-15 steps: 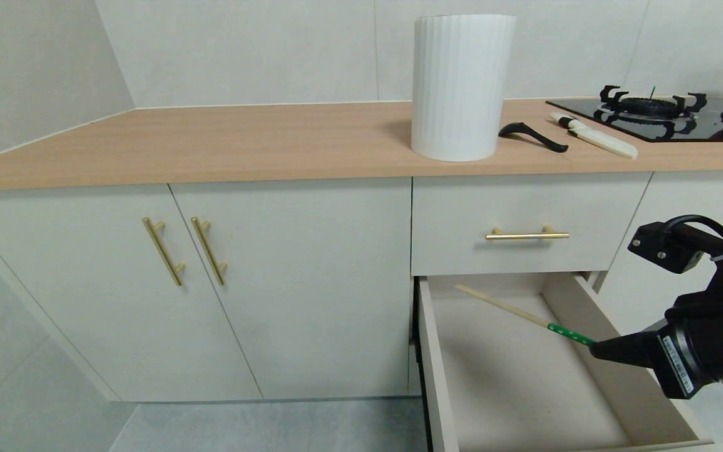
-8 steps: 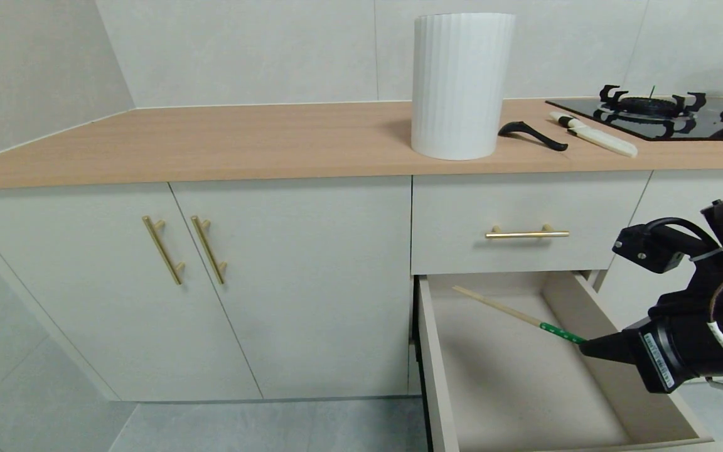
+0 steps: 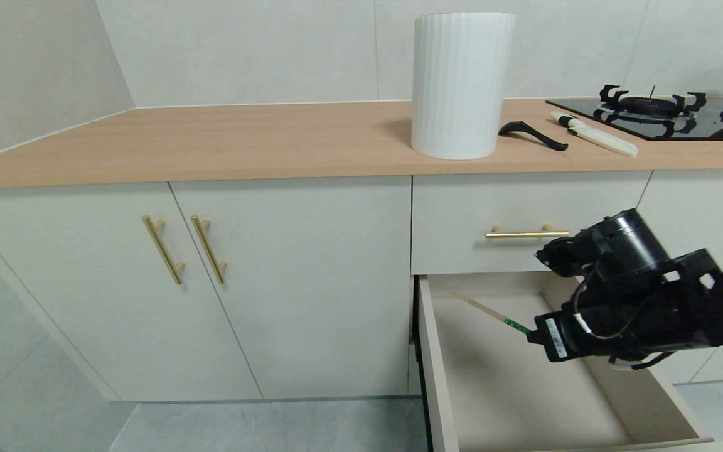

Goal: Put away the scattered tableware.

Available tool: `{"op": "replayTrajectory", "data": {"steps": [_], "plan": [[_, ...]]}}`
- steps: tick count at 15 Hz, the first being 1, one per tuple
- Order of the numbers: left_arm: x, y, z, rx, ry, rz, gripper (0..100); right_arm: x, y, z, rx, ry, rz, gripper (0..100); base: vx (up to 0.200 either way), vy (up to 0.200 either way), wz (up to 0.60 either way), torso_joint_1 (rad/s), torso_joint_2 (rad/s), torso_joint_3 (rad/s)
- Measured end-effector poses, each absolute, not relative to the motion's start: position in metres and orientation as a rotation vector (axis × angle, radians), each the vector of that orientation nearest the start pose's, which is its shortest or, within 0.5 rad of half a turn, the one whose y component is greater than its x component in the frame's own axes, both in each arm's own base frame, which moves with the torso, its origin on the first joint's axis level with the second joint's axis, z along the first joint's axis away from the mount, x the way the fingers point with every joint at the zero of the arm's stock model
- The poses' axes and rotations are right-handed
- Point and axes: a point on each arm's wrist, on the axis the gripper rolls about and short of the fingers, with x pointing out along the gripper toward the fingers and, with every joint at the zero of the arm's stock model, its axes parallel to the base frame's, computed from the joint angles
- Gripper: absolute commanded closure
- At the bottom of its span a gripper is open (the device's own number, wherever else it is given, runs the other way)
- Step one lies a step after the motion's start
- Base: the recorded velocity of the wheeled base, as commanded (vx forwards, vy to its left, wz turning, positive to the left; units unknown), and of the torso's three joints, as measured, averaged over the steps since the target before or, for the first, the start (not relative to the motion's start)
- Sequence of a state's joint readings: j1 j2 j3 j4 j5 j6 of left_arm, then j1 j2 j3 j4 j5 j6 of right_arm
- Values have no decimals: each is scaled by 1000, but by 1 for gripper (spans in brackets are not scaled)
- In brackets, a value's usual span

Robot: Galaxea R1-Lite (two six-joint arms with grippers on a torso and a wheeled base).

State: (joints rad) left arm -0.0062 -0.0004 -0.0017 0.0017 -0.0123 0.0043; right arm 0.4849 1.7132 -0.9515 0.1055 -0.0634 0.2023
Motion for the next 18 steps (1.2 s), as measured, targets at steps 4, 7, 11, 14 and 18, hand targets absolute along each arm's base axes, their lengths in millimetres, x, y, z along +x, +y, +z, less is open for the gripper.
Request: {"op": "replayTrajectory", "data": {"steps": [4, 7, 11, 14, 18], "plan": [[-23, 0, 76, 5, 0, -19, 0, 301, 162, 95, 19, 846, 150, 100, 0, 0, 0, 0, 0, 0], [-23, 0, 76, 5, 0, -18, 0, 324, 176, 64, 67, 779, 79, 100, 0, 0, 0, 0, 0, 0], [-23, 0, 76, 5, -1, -18, 0, 331, 182, 29, 43, 818, 62, 100, 0, 0, 0, 0, 0, 0], [-23, 0, 76, 5, 0, -18, 0, 331, 187, 2, 5, 877, 53, 100, 0, 0, 0, 0, 0, 0], [-23, 0, 76, 5, 0, -18, 0, 330, 188, -26, -36, 933, 31, 100, 0, 0, 0, 0, 0, 0]]}}
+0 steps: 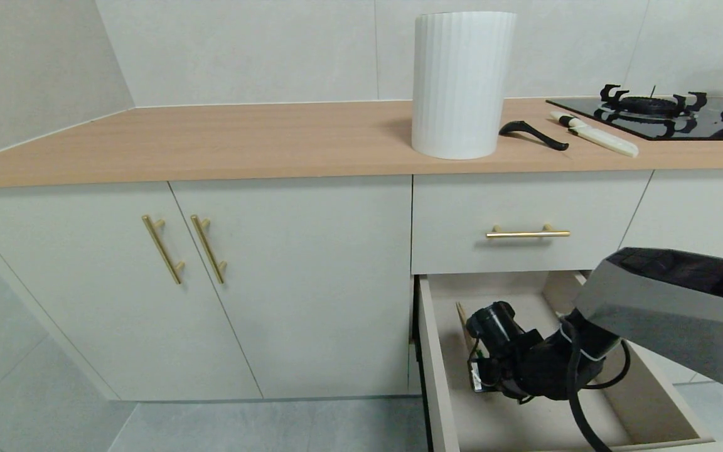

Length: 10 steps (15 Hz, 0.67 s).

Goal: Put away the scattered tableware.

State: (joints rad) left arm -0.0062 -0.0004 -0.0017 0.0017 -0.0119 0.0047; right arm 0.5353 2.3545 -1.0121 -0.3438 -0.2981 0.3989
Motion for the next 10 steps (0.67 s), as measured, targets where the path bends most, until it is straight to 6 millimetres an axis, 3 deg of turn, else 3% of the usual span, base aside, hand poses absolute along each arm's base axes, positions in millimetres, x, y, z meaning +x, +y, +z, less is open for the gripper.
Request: {"op": "replayTrajectory", "data": {"steps": [9, 10], "plan": [[-23, 0, 76, 4, 0, -18, 0, 332, 189, -42, -56, 955, 10, 100, 0, 0, 0, 0, 0, 0], [-23, 0, 76, 5, 0, -18, 0, 332, 189, -42, -57, 955, 10, 0, 0, 0, 0, 0, 0, 0]]}}
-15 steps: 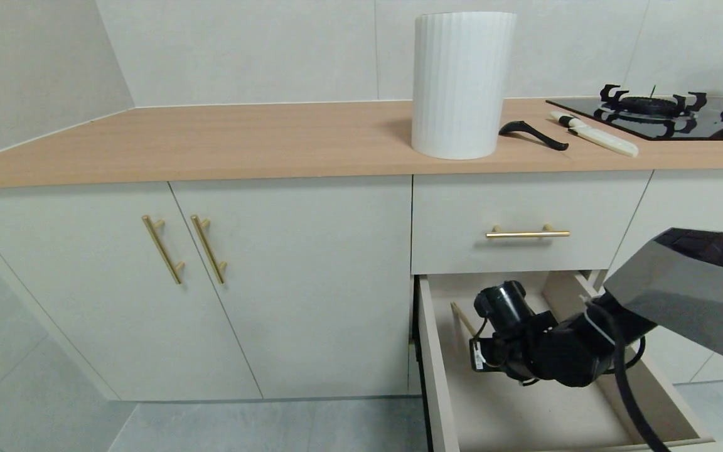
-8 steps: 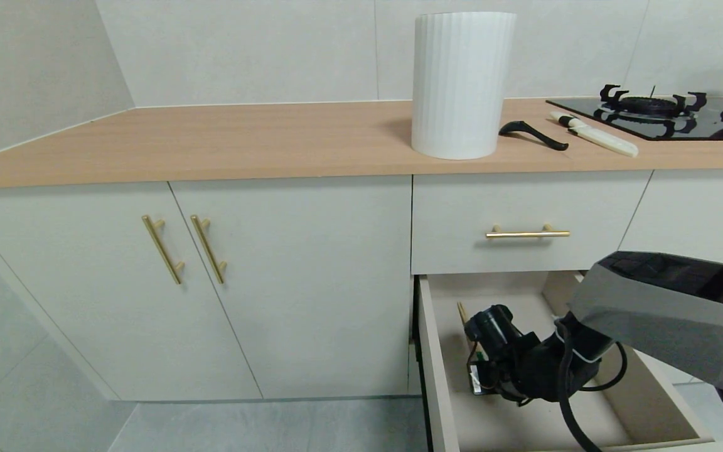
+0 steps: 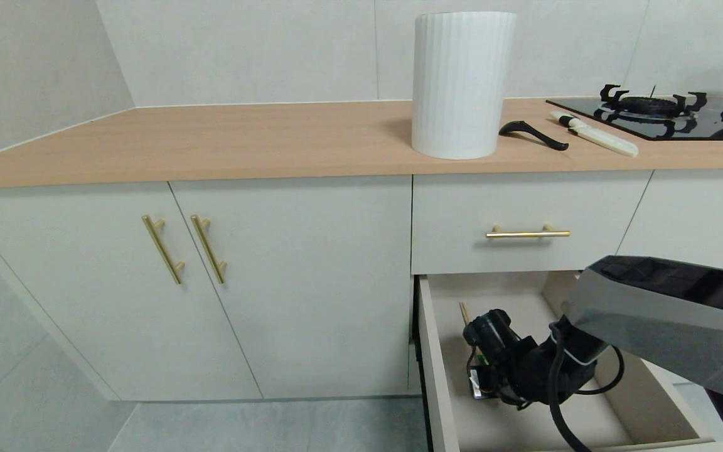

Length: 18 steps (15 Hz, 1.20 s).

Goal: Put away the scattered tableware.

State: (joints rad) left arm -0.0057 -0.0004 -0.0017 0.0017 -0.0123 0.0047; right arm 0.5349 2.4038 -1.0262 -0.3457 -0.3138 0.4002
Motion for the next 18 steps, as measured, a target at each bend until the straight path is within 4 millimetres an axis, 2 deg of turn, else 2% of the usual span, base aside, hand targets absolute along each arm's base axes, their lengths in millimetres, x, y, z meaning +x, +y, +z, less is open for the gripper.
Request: {"op": "replayTrajectory", "data": {"steps": [7, 11, 15, 18], "plan": [[-23, 0, 76, 5, 0, -19, 0, 332, 188, -42, -58, 956, 9, 0, 0, 0, 0, 0, 0, 0], [-23, 0, 76, 4, 0, -18, 0, 331, 187, -30, -53, 934, 11, 0, 0, 0, 0, 0, 0, 0], [-23, 0, 76, 5, 0, -18, 0, 330, 175, 22, -18, 835, 22, 0, 0, 0, 0, 0, 0, 0], [-23, 0, 76, 5, 0, -19, 0, 326, 154, 67, -7, 736, 20, 0, 0, 0, 0, 0, 0, 0]]}}
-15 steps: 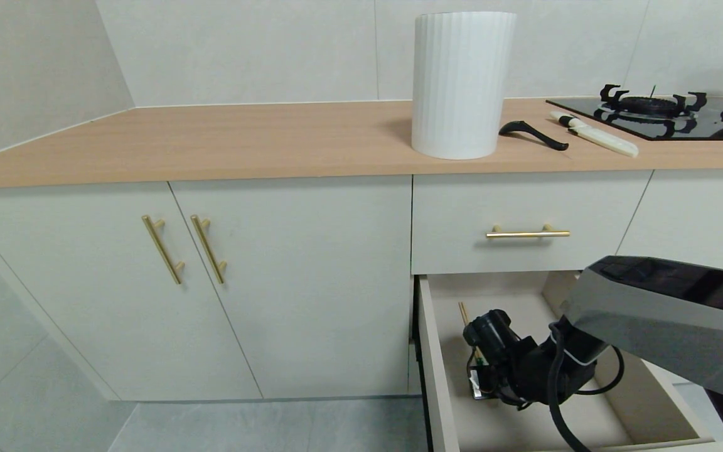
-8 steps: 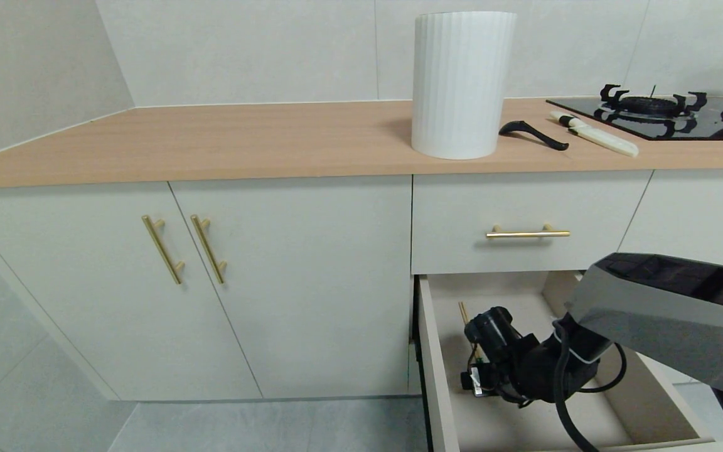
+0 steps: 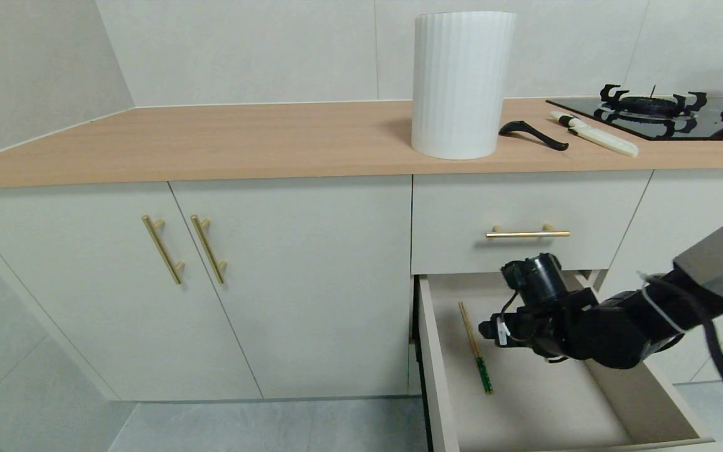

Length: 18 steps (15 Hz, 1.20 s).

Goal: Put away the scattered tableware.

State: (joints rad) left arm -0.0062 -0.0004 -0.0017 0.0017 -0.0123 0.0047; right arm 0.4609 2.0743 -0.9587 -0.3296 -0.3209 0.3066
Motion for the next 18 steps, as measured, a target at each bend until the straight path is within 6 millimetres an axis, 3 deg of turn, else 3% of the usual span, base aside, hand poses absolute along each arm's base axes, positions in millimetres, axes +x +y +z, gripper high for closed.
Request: {"op": "replayTrajectory", "data": {"steps": [4, 8, 12, 18], "plan": [[-23, 0, 76, 5, -1, -19, 0, 323, 122, 117, 18, 608, -17, 0, 0, 0, 0, 0, 0, 0], [-23, 0, 76, 4, 0, -18, 0, 314, 102, 151, 43, 515, -41, 0, 0, 0, 0, 0, 0, 0], [-23, 0, 75, 5, 3, -18, 0, 308, 96, 166, 53, 473, -45, 0, 0, 0, 0, 84, -246, -249], [-23, 0, 76, 5, 0, -18, 0, 307, 95, 168, 54, 465, -45, 0, 0, 0, 0, 157, -499, -302]]}}
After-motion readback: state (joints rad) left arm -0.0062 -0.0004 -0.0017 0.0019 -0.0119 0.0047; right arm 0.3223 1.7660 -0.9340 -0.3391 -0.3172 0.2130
